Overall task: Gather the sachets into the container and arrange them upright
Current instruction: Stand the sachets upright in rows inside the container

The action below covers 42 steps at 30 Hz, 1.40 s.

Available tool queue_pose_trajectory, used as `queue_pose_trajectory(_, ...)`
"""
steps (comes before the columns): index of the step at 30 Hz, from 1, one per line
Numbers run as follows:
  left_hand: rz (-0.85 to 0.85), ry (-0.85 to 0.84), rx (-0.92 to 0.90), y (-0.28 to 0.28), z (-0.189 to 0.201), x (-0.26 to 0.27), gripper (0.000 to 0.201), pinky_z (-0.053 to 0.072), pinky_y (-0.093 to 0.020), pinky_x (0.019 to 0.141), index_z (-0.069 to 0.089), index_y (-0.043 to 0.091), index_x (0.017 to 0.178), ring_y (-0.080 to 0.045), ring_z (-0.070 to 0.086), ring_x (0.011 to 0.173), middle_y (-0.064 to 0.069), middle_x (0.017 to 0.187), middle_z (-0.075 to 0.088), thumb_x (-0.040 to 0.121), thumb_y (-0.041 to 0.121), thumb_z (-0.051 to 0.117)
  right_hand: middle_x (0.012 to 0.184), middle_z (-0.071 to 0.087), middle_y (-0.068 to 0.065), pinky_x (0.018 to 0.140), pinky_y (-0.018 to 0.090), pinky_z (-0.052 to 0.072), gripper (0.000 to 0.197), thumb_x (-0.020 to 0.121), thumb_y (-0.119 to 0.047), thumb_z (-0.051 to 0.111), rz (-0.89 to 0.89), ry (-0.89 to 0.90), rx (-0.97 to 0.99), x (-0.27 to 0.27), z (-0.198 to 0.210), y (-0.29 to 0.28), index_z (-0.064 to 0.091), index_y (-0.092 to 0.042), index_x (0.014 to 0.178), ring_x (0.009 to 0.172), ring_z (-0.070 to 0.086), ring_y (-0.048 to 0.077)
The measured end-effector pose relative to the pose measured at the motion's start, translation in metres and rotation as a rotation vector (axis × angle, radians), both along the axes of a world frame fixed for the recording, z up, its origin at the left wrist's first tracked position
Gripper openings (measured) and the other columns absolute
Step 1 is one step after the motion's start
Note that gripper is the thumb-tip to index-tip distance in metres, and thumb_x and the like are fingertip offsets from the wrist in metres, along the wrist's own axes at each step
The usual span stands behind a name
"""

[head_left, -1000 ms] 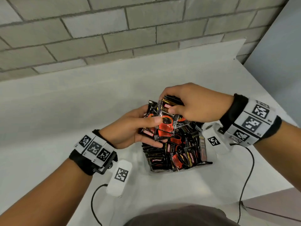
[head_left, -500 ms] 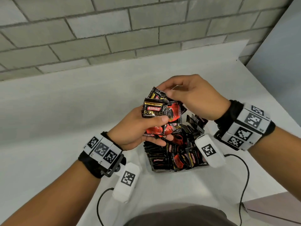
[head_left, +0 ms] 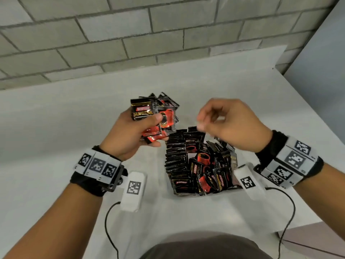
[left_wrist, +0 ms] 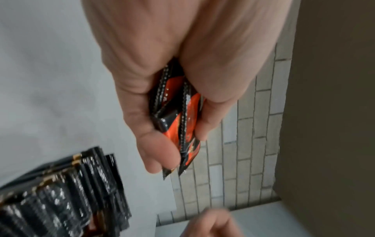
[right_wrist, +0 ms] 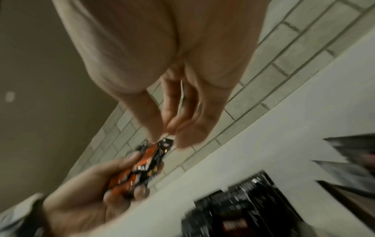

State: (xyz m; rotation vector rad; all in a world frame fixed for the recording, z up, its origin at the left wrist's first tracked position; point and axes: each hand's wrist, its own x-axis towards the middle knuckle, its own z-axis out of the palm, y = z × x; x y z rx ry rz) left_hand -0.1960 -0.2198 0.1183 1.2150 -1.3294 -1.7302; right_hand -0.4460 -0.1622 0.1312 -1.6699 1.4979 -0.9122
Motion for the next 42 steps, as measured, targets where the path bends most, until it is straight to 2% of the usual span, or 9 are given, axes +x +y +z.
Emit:
queue_pose_trajectory(4,0.023,-0.007,0.012,-0.001,-0.002,0.017,0.038,0.059,-0.032,0.056,0.06,0.009,0.131,-0.043,0.076,0.088,-0.02,0.109,0.075,0.096,0.022,0.065,0.086,0.068,-0.005,0.067,0.036,0.058,0.056,0.058,-0.047,0.094,0.391,0.308,0.355,0.021,-0.024,0.033,0.059,-0.034,0.1,0.065,0.064,0.005)
queue_pose_trajectory(8,0.009,0.004,0.04,0.006,-0.007,0.021,0.039,0.06,-0.033,0.057,0.06,0.009,0.131,-0.042,0.076,0.088,-0.02,0.109,0.075,0.095,0.022,0.065,0.108,0.047,-0.015,0.062,0.012,0.04,0.074,0.066,-0.042,0.091,0.506,0.492,0.351,0.038,-0.056,0.047,0.044,-0.034,0.123,0.072,0.048,-0.005)
queue_pose_trajectory(11,-0.005,0.011,0.051,0.011,-0.009,0.021,0.041,0.06,-0.033,0.057,0.062,0.009,0.128,-0.042,0.076,0.087,-0.02,0.107,0.076,0.09,0.024,0.067,0.103,0.055,-0.008,0.067,0.017,0.044,0.054,0.079,-0.03,0.083,0.456,0.421,0.348,0.041,-0.065,0.044,0.051,-0.03,0.123,0.074,0.052,-0.001)
queue_pose_trajectory(16,-0.007,0.013,0.062,0.014,-0.012,0.021,0.043,0.061,-0.035,0.058,0.062,0.01,0.127,-0.043,0.075,0.088,-0.02,0.107,0.076,0.088,0.025,0.068,0.086,0.066,-0.002,0.062,0.022,0.054,0.02,0.086,-0.009,0.075,0.351,0.191,0.339,0.044,-0.073,0.033,0.062,-0.021,0.095,0.065,0.069,0.01)
queue_pose_trajectory(25,-0.022,0.033,0.082,0.014,-0.015,0.018,0.04,0.062,-0.034,0.059,0.062,0.01,0.128,-0.041,0.076,0.087,-0.018,0.106,0.077,0.091,0.022,0.066,0.086,0.07,0.0,0.069,0.033,0.059,0.037,0.072,-0.013,0.086,0.326,0.161,0.371,0.026,-0.068,0.03,0.057,-0.025,0.091,0.073,0.069,0.016)
queue_pose_trajectory(29,-0.003,0.029,0.068,0.01,-0.018,0.022,0.038,0.062,-0.034,0.059,0.06,0.01,0.13,-0.042,0.076,0.089,-0.019,0.109,0.076,0.094,0.021,0.065,0.081,0.07,-0.005,0.069,0.027,0.057,0.024,0.078,-0.019,0.082,0.117,0.231,0.228,-0.001,-0.05,0.008,0.061,-0.025,0.088,0.068,0.067,0.007)
queue_pose_trajectory(33,0.026,0.001,0.062,0.006,-0.025,0.024,0.035,0.061,-0.035,0.06,0.06,0.011,0.13,-0.044,0.075,0.09,-0.02,0.111,0.075,0.096,0.019,0.065,0.091,0.063,-0.004,0.069,0.034,0.056,0.039,0.074,-0.022,0.086,-0.112,0.342,0.138,-0.02,-0.05,-0.022,0.058,-0.023,0.1,0.074,0.067,0.017)
queue_pose_trajectory(37,0.029,-0.012,0.08,0.005,-0.03,0.022,0.033,0.062,-0.036,0.061,0.061,0.013,0.129,-0.044,0.075,0.09,-0.02,0.11,0.075,0.097,0.019,0.065,0.095,0.064,-0.006,0.065,0.025,0.047,0.041,0.077,-0.033,0.086,-0.018,0.413,0.208,-0.013,-0.062,-0.035,0.06,-0.024,0.107,0.076,0.062,0.008)
queue_pose_trajectory(42,0.017,-0.011,0.095,0.004,-0.032,0.021,0.031,0.063,-0.037,0.062,0.062,0.015,0.127,-0.044,0.075,0.091,-0.02,0.11,0.076,0.097,0.018,0.065,0.102,0.065,-0.001,0.071,0.025,0.049,0.028,0.08,-0.019,0.082,0.021,0.399,0.169,0.004,-0.072,-0.043,0.065,-0.023,0.101,0.078,0.061,0.007)
